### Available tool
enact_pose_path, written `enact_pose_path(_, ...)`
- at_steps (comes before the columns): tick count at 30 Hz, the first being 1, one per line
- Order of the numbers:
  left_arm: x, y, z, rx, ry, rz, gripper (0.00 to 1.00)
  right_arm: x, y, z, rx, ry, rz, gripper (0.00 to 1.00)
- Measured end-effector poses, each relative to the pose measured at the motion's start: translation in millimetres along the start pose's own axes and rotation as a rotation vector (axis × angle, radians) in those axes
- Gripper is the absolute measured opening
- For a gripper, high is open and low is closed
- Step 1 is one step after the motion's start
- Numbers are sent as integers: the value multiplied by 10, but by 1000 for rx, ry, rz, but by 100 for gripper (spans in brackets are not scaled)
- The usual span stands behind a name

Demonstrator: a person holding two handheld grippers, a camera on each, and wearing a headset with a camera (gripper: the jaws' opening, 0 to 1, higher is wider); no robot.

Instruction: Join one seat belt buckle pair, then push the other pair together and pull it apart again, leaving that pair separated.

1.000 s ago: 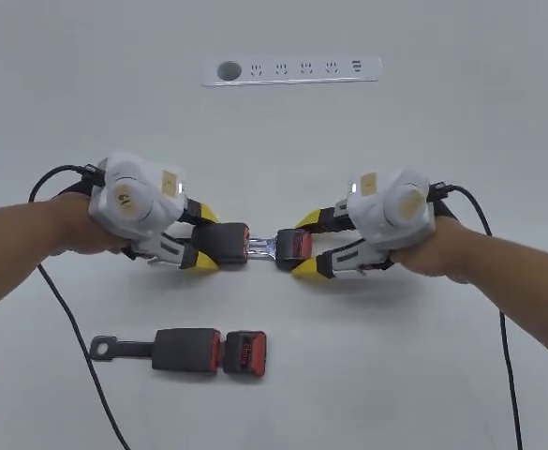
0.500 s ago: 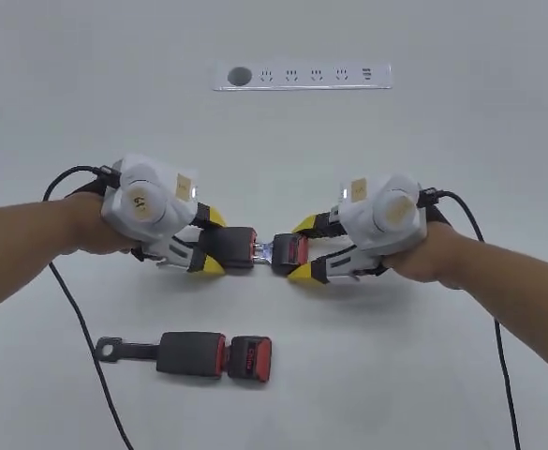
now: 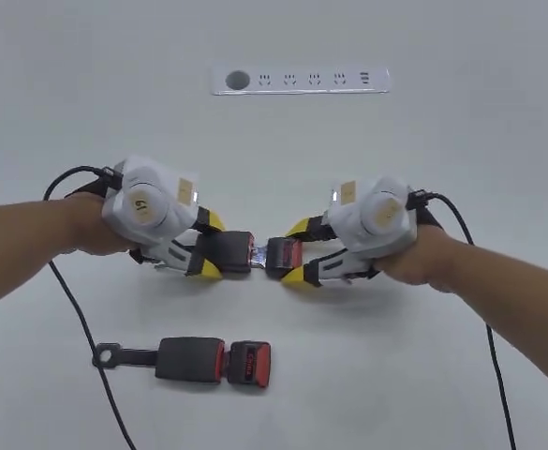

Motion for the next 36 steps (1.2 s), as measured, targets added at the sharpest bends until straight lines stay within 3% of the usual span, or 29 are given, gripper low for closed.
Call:
enact_pose_path(3, 1, 2, -2, 0, -1, 2, 34, -56, -63, 6, 4, 1, 0, 35)
enact_pose_path(36, -13, 12, -10, 3, -9, 23, 34, -82, -76, 7, 31, -27, 109, 35)
Point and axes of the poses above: the centre of the closed fingertips' face, and the gripper's own axes: y roughly backward along the fingers, z roughly to its left, x roughly out of its underside, the point moved 3 cm from there along y, roughly backward along the fingers, and after that the axes turned 13 degrees about -x, right-handed, at the moved point
